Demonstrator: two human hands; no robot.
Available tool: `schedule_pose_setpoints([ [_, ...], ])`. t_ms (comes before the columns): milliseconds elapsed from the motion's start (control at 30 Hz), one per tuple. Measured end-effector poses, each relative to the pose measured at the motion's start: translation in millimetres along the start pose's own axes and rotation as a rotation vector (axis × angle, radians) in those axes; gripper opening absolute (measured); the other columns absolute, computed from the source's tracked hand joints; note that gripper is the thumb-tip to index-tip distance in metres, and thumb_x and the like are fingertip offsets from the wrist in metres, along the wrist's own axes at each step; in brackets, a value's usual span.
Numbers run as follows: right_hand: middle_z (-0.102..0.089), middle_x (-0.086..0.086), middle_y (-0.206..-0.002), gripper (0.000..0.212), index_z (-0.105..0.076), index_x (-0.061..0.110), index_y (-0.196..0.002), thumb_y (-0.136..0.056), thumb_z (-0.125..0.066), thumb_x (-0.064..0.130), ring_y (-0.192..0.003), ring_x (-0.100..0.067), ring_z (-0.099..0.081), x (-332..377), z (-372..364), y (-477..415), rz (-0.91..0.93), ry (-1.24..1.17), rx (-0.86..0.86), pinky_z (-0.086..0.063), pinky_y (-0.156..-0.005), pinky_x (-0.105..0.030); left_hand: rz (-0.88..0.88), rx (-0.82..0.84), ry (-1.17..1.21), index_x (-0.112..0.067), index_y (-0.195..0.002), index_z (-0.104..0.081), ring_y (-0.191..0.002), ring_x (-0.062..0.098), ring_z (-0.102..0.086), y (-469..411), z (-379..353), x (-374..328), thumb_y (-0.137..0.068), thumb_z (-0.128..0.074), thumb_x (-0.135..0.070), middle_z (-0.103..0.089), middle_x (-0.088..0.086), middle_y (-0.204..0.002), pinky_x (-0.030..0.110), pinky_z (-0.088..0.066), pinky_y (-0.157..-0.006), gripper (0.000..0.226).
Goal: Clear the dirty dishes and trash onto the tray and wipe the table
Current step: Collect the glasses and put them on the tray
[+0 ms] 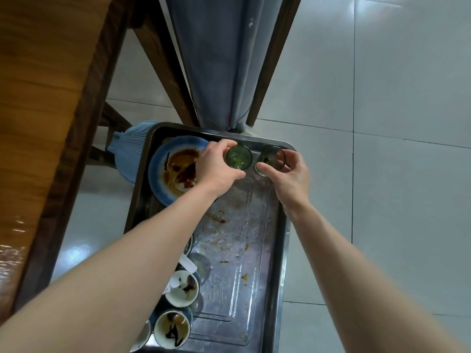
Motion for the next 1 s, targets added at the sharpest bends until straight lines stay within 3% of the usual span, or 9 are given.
schedule_pose_setpoints([
  [233,-0.064,0.011,-0.088,0.056,-0.054,0.012,-0.116,-0.069,-0.084,0.005,-0.070,0.007,-0.065,-5.5,-1.1,0.5,-0.015,-0.011,0.008,-0.048,-0.052,-0.011,-0.007,-0.014,-0.037,-0.023,-0.133,-0.051,-0.120,0.020,-0.043,-1.4,-0.9,0.9,-0.076,-0.081,-0.019,-0.052,0.003,-0.131,0.032,-0.043,-0.099,0.065],
  [367,-0.064,0.012,-0.096,0.057,-0.054,0.011,-0.120,-0.071,-0.083,0.009,-0.078,0.008,-0.065,0.8,0.5,4.7,-0.023,-0.028,0.002,-0.050,-0.060,-0.010,0.013,-0.017,0.048,-0.022,-0.136,-0.049,-0.120,0.020,-0.045,3.5,3.3,-2.7,-0.074,-0.083,-0.017,-0.052,0.003,-0.131,0.035,-0.046,-0.099,0.070],
  [500,-0.062,0.013,-0.100,0.051,-0.054,0.014,-0.118,-0.074,-0.082,0.014,-0.085,0.009,-0.062,16.3,6.2,17.2,-0.006,-0.017,-0.008,-0.048,-0.066,-0.007,0.059,-0.025,0.165,-0.022,-0.135,-0.049,-0.119,0.016,-0.045,18.8,12.1,-6.5,-0.074,-0.083,-0.020,-0.052,0.003,-0.131,0.024,-0.041,-0.092,0.069],
  [633,-0.064,0.004,-0.108,0.042,-0.057,0.017,-0.114,-0.078,-0.079,0.017,-0.098,-0.008,-0.061,44.2,14.4,41.6,0.004,-0.014,-0.009,-0.050,-0.079,-0.016,0.091,-0.018,0.281,-0.024,-0.135,-0.048,-0.112,0.009,-0.045,47.9,30.5,-18.5,-0.077,-0.080,-0.025,-0.052,0.000,-0.131,0.015,-0.036,-0.078,0.066],
  [767,-0.067,0.000,-0.102,0.031,-0.060,0.019,-0.107,-0.081,-0.076,0.020,-0.090,-0.013,-0.063,89.1,17.7,75.5,0.033,0.002,0.012,-0.049,-0.072,-0.019,0.099,-0.050,0.375,-0.025,-0.132,-0.050,-0.109,0.008,-0.049,86.3,65.1,-45.5,-0.077,-0.080,-0.026,-0.055,-0.004,-0.125,0.007,-0.034,-0.069,0.062],
  [900,-0.068,-0.012,-0.104,0.027,-0.062,0.015,-0.107,-0.084,-0.073,0.020,-0.088,-0.020,-0.063,136.7,10.0,125.5,0.031,0.004,0.065,-0.053,-0.080,-0.033,0.103,-0.091,0.530,-0.018,-0.132,-0.053,-0.113,0.017,-0.056,142.5,110.4,-72.2,-0.075,-0.082,-0.020,-0.058,0.003,-0.122,0.026,-0.048,-0.092,0.064],
  [1000,-0.068,-0.012,-0.106,0.028,-0.062,0.012,-0.110,-0.086,-0.071,0.022,-0.092,-0.022,-0.063,171.0,-1.5,158.7,0.036,0.017,0.087,-0.052,-0.083,-0.034,0.083,-0.129,0.584,-0.018,-0.129,-0.053,-0.110,0.016,-0.058,176.1,146.4,-82.7,-0.077,-0.080,-0.019,-0.060,0.000,-0.114,0.028,-0.050,-0.092,0.058],
])
Point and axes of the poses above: each hand's wrist, its own y-axis away from the middle knuckle, its own z-axis out of the back of the hand, x = y × z, the point moved 7 cm from there along -y, towards the middle knuckle
